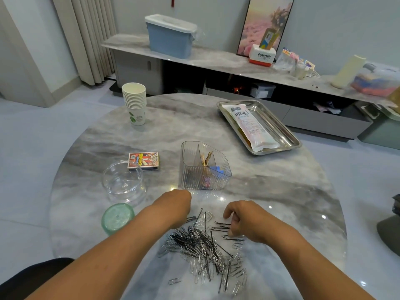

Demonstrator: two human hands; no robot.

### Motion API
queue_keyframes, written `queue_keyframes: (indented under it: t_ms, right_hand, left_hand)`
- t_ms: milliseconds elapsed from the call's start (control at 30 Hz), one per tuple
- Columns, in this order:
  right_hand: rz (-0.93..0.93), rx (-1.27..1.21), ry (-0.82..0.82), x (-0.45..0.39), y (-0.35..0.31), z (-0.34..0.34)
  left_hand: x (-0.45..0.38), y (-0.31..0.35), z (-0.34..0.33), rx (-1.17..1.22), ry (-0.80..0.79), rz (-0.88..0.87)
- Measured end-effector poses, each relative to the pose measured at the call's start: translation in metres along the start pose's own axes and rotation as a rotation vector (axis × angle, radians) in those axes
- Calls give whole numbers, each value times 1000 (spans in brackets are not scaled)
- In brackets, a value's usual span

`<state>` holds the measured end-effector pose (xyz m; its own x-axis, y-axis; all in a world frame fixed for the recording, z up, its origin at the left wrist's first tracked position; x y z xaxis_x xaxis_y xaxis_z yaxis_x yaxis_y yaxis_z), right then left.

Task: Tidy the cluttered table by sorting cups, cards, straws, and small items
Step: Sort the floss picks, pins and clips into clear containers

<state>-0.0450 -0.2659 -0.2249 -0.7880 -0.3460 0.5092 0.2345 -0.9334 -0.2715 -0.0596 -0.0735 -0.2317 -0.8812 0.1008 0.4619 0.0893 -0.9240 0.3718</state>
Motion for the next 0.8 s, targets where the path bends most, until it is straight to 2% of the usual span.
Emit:
queue_keyframes:
  t_ms: [200,433,567,700,800]
  right_hand:
    - [13,94,48,-8,-8,-9]
    - [97,530,114,0,-25,-21]
    - [120,701,125,7,-41,-29]
    - [117,631,109,10,-45,-25]
    - [35,316,41,5,-25,-16]
  left_hand:
    - [2,-6,-4,-97,-24,14]
    - [6,4,-3,-123,52,-9]
    - [14,15,-4,-188,66,-44]
    - [19,19,-2,-195,75,-57]
    - [18,16,0,-131,38,-52]
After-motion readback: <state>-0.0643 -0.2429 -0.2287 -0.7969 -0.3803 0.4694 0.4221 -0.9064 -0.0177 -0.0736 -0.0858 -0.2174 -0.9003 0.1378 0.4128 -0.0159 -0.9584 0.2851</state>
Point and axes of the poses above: each hand's wrist, its own x-axis away from the middle knuckle, its own z-axis out of the back of the hand, y = z × x, the point moved 6 cm from there along -x, towards the middle knuckle, and after that the axes turned 6 degrees about x, right-handed, at the moved point
